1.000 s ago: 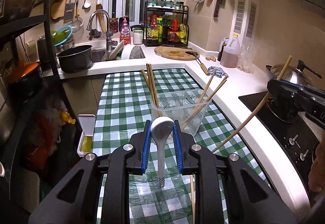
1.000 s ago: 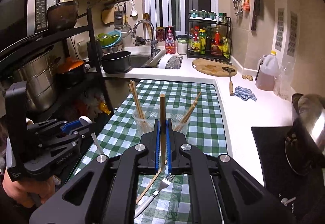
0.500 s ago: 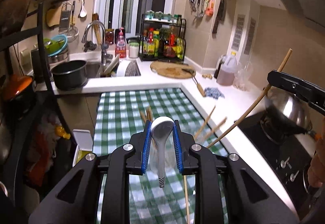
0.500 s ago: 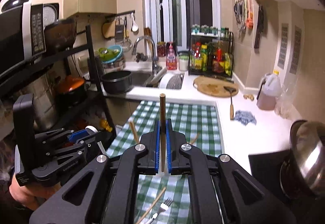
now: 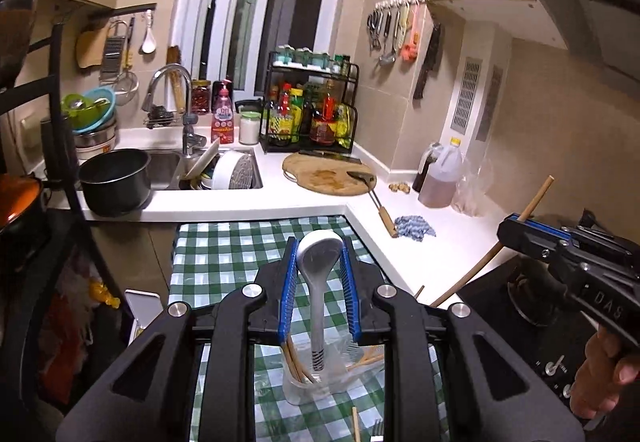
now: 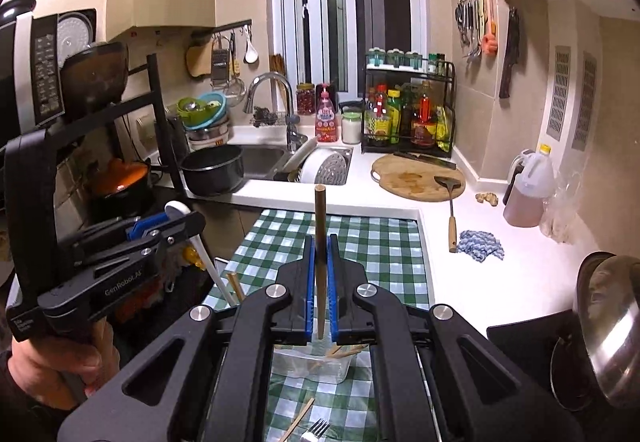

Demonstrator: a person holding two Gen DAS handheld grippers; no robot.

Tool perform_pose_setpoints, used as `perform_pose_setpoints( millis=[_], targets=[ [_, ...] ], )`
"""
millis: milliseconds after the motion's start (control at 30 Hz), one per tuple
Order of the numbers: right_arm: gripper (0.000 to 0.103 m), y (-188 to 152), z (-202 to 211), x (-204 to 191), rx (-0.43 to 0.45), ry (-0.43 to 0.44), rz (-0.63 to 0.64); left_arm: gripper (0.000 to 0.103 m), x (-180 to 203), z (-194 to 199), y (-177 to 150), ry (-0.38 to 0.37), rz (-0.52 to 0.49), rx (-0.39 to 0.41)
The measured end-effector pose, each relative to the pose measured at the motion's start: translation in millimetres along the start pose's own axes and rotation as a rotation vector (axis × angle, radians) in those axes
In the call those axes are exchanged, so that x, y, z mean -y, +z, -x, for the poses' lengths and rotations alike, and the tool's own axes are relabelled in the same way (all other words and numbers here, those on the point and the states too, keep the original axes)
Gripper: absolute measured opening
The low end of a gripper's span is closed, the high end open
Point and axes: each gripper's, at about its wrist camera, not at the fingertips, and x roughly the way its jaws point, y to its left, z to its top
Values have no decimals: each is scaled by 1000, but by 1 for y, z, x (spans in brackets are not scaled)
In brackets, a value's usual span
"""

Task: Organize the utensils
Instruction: 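Lower the white spoon into the container while the right tool lowers its chopstick in, then open the left tool to release the spoon while the right tool releases its chopstick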

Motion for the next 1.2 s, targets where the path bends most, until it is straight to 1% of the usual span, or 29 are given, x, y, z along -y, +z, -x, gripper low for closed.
perform_pose_setpoints(
  millis=[200, 433, 800, 1000, 1033, 1100, 1133, 1167, 1200],
  targets=[
    [6, -18, -36, 6, -54, 11, -17, 21, -2, -30, -14, -14, -35, -70],
    [6, -37, -67, 6, -100, 26, -18, 21, -4, -59, -35, -24, -57, -149],
    [6, -67, -102, 11, -172, 28, -19, 21, -4, -94, -70, -26, -75, -248],
    [6, -79, -114, 14, -213, 31, -23, 21, -2, -103, -79, -29, -82, -281],
    [7, -80, -116, 14, -220, 30, -19, 21, -2, -103, -79, -28, -85, -282],
    [21, -80, -115, 14, -227, 13, -17, 26, -1, -99, -75, -17, -89, -267],
    [36, -79, -114, 15, -226, 3, -22, 29, -1, -96, -72, -19, -87, -258],
    [40, -78, -110, 17, -219, -15, -28, 28, -1, -93, -70, -22, -85, -252],
    [40, -76, -108, 17, -215, -26, -29, 28, -1, -86, -67, -25, -79, -236]
  ],
)
